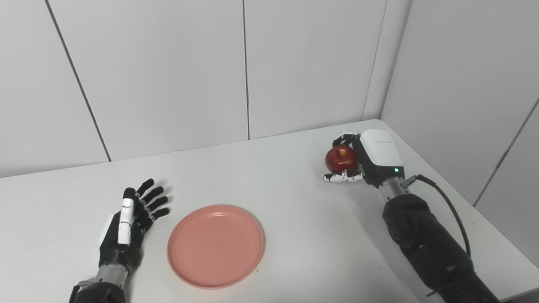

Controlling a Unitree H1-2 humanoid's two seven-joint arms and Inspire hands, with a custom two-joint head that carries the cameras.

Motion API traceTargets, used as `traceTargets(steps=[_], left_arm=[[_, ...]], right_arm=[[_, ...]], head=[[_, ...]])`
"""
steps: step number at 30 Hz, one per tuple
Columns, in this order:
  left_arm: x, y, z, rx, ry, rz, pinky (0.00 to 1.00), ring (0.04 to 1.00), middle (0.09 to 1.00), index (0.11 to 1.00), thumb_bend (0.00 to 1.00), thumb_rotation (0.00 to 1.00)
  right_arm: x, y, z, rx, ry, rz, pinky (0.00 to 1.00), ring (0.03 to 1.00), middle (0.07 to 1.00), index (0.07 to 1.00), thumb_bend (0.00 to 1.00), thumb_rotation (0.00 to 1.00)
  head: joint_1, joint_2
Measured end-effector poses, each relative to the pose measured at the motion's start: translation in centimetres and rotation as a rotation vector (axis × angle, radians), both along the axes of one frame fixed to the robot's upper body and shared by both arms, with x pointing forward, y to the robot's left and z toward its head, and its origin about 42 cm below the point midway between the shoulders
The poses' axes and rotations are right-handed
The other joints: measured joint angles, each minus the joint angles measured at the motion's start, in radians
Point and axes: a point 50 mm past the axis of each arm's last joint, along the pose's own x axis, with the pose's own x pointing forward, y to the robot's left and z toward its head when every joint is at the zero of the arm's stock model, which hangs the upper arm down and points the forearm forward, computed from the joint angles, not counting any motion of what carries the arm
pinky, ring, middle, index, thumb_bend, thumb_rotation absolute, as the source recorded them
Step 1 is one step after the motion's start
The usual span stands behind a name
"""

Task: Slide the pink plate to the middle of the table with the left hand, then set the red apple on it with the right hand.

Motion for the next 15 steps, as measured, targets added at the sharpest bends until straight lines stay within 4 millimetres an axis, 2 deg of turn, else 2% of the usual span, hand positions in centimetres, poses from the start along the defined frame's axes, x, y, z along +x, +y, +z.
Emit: traceTargets(steps=[2,7,13,15], left_arm=[[0.0,-0.4,0.0,0.009,0.000,0.005,0.72,0.791,0.839,0.822,0.69,0.96],[-0.1,-1.1,0.0,0.010,0.002,-0.001,0.73,0.787,0.829,0.804,0.70,0.96],[-0.2,-2.7,0.0,0.007,0.004,0.009,0.73,0.791,0.830,0.812,0.71,0.97],[-0.3,-3.4,0.0,0.010,0.004,0.001,0.72,0.784,0.828,0.812,0.72,0.96]], right_arm=[[0.2,0.6,1.2,-0.001,-0.021,0.026,0.12,0.174,0.265,0.480,0.50,0.16],[0.6,2.1,3.5,0.011,-0.058,0.088,0.12,0.173,0.262,0.479,0.50,0.16],[1.3,3.7,5.2,0.030,-0.082,0.155,0.13,0.176,0.264,0.480,0.50,0.16],[1.5,4.0,5.5,0.035,-0.084,0.176,0.13,0.180,0.270,0.480,0.50,0.16]], head=[[0.003,0.000],[0.068,0.003],[0.192,0.011],[0.192,0.011]])
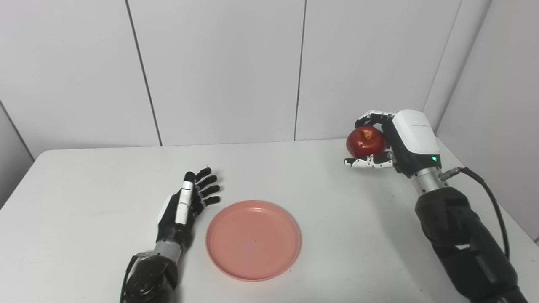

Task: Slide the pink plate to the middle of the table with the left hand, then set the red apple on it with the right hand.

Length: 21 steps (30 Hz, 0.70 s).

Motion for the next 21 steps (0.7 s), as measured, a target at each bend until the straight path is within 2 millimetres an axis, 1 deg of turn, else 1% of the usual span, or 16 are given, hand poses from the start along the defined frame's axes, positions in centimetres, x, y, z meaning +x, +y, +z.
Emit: traceTargets(steps=[1,4,6,8,11,15,18,21], left_arm=[[0.0,-0.3,0.0,-0.003,0.001,0.000,0.72,0.782,0.828,0.811,0.72,0.96],[-0.1,-1.1,0.0,-0.015,0.005,0.005,0.73,0.780,0.829,0.809,0.73,0.96],[-0.1,-1.3,0.0,-0.016,0.006,0.006,0.73,0.777,0.827,0.805,0.72,0.95],[-0.1,-1.3,0.0,-0.018,0.006,0.008,0.73,0.773,0.823,0.804,0.71,0.95],[-0.1,-1.5,0.0,-0.021,0.006,0.014,0.72,0.769,0.819,0.804,0.70,0.95],[-0.1,-1.5,0.0,-0.018,0.005,0.014,0.73,0.770,0.819,0.802,0.70,0.95],[-0.1,-1.5,0.0,-0.018,0.005,0.013,0.73,0.774,0.821,0.801,0.70,0.95],[-0.1,-1.5,0.0,-0.017,0.005,0.014,0.74,0.779,0.826,0.802,0.70,0.95]], right_arm=[[0.1,0.2,0.2,0.000,-0.003,0.014,0.13,0.182,0.273,0.480,0.50,0.16],[0.5,0.8,0.6,0.001,-0.013,0.056,0.14,0.192,0.280,0.480,0.50,0.16],[0.7,1.6,0.8,0.002,-0.019,0.087,0.14,0.191,0.279,0.480,0.50,0.16],[1.1,2.6,0.7,0.004,-0.016,0.117,0.13,0.186,0.275,0.481,0.50,0.16],[1.5,4.4,0.5,0.012,-0.004,0.166,0.13,0.181,0.272,0.481,0.50,0.16],[1.6,7.1,0.1,0.027,0.009,0.220,0.14,0.192,0.290,0.480,0.50,0.16],[1.5,8.4,-0.2,0.029,0.006,0.237,0.11,0.160,0.251,0.480,0.50,0.15],[1.3,9.8,-0.3,0.054,-0.001,0.256,0.10,0.148,0.237,0.479,0.50,0.15]], head=[[0.021,0.000],[0.043,0.002],[0.070,0.005],[0.081,0.003],[0.084,0.003],[0.083,0.003],[0.080,0.003],[0.080,0.003]])
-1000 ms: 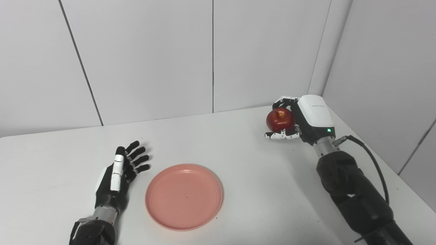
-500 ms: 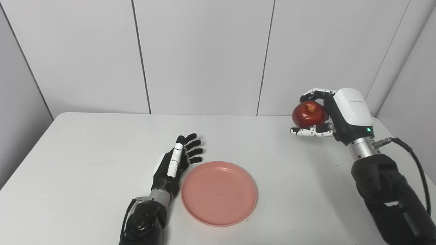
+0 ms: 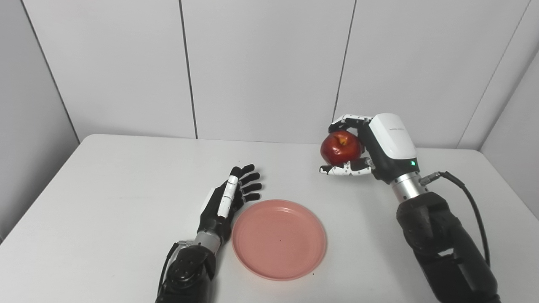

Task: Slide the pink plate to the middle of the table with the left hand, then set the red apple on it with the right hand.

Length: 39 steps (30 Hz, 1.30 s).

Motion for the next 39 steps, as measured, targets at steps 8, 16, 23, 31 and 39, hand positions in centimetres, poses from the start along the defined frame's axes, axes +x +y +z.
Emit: traceTargets(steps=[8,16,23,31,39], left_arm=[[0.0,-0.1,0.0,0.001,0.000,-0.003,0.75,0.770,0.821,0.800,0.70,0.95],[0.0,-0.1,0.0,0.013,-0.002,-0.004,0.76,0.775,0.825,0.794,0.71,0.95],[0.0,-0.2,0.0,0.015,-0.002,-0.005,0.73,0.770,0.823,0.805,0.71,0.95],[0.0,-0.4,0.0,0.012,0.000,-0.005,0.73,0.773,0.822,0.811,0.73,0.95],[0.1,-0.8,0.0,0.018,0.001,-0.007,0.76,0.768,0.819,0.806,0.73,0.95]], right_arm=[[-1.2,4.5,-0.5,0.044,0.008,0.076,0.13,0.192,0.288,0.478,0.50,0.16],[-2.4,4.5,-3.6,0.049,0.085,0.063,0.12,0.170,0.268,0.480,0.50,0.16],[-3.0,4.4,-3.7,0.066,0.089,0.069,0.11,0.167,0.264,0.480,0.50,0.16],[-3.9,3.9,-5.0,0.034,0.159,0.084,0.14,0.205,0.306,0.481,0.50,0.16],[-4.4,4.6,-5.9,-0.031,0.190,0.125,0.16,0.222,0.323,0.481,0.50,0.16]], head=[[-0.002,0.002],[-0.005,0.005],[0.005,0.015],[0.015,0.018],[0.018,0.020]])
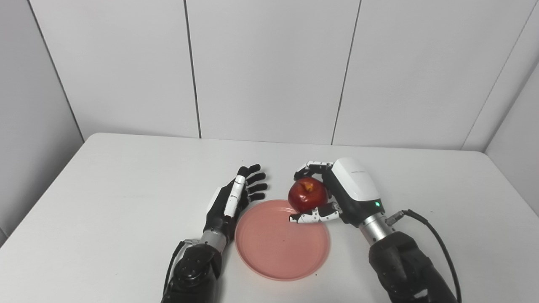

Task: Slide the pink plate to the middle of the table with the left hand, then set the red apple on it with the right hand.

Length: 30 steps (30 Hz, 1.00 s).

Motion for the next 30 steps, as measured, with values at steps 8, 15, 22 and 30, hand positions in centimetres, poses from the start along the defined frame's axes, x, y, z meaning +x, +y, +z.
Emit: traceTargets(steps=[8,15,22,30], left_arm=[[0.0,-0.1,0.0,-0.004,0.002,0.007,0.74,0.772,0.821,0.806,0.72,0.95],[0.0,-0.3,0.0,0.003,0.000,0.010,0.75,0.767,0.820,0.807,0.72,0.96],[0.0,-0.4,0.0,0.006,-0.001,0.014,0.75,0.767,0.821,0.810,0.72,0.95],[0.0,-0.5,0.0,0.006,-0.001,0.017,0.74,0.764,0.818,0.808,0.71,0.94]], right_arm=[[0.0,0.0,-1.8,-0.028,0.050,0.006,0.15,0.216,0.314,0.480,0.50,0.16],[0.0,0.6,-3.0,-0.064,0.078,0.025,0.16,0.227,0.326,0.482,0.50,0.16],[0.1,1.2,-3.7,-0.081,0.087,0.060,0.15,0.214,0.311,0.480,0.50,0.16],[0.3,1.5,-4.0,-0.081,0.094,0.060,0.15,0.219,0.318,0.481,0.50,0.15]], head=[[0.017,0.002],[0.029,0.003],[0.034,0.005],[0.037,0.003]])
